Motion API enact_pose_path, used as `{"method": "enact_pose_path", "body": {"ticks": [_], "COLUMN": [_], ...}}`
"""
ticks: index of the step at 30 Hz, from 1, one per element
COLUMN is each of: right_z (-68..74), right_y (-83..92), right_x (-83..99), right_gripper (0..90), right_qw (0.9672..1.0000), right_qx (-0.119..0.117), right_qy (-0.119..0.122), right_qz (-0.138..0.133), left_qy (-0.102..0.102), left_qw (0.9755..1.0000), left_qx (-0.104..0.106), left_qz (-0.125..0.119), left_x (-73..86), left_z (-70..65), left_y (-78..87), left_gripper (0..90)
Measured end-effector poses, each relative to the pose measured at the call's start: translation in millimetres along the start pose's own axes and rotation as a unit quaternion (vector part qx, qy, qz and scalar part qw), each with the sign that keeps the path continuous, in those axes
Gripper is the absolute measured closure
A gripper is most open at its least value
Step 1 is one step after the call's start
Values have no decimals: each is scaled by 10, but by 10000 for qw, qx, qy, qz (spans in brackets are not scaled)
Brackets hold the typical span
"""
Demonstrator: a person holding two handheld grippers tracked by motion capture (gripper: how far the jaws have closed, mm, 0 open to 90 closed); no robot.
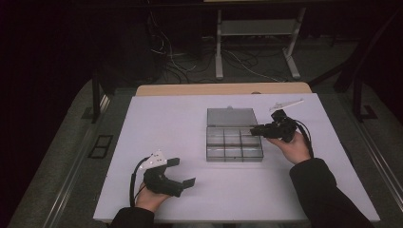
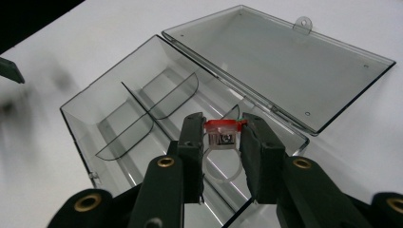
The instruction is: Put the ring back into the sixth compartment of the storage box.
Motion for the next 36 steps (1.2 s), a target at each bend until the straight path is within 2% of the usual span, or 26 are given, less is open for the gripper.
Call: {"method": "enact_pose_path", "body": {"ticks": [15,20,29,32,36], "right_z": [-61,-38,-18,-2,34], "right_y": [-227,-276,-232,-195,-132], "right_x": [85,102,87,70,46], "right_gripper": [701,687,617,574,514], "right_qw": [9995,9992,9993,9994,9996], "right_qx": [69,74,147,148,74], "right_qy": [-44,32,31,43,36], "right_qz": [319,393,332,300,255], "left_qy": [-27,-32,-7,-14,-43], "left_qw": [10000,10000,10000,9999,9998], "left_qx": [53,65,88,152,185], "left_qz": [13,22,30,42,95], "left_x": [-2,-1,0,-4,-11], "left_z": [-17,-19,-25,-38,-49], "left_y": [-13,-15,-15,-12,0], "left_gripper": [0,0,0,0,0]}}
Point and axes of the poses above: each handheld gripper's, and its own axes: y roughly backward along the jaws, x roughly out of its underside, z roughly to its left, the point moved 9 cm from there along -y, roughly forward along the jaws, and after that the axes turned 2 degrees about -x, right-handed, at the moved point
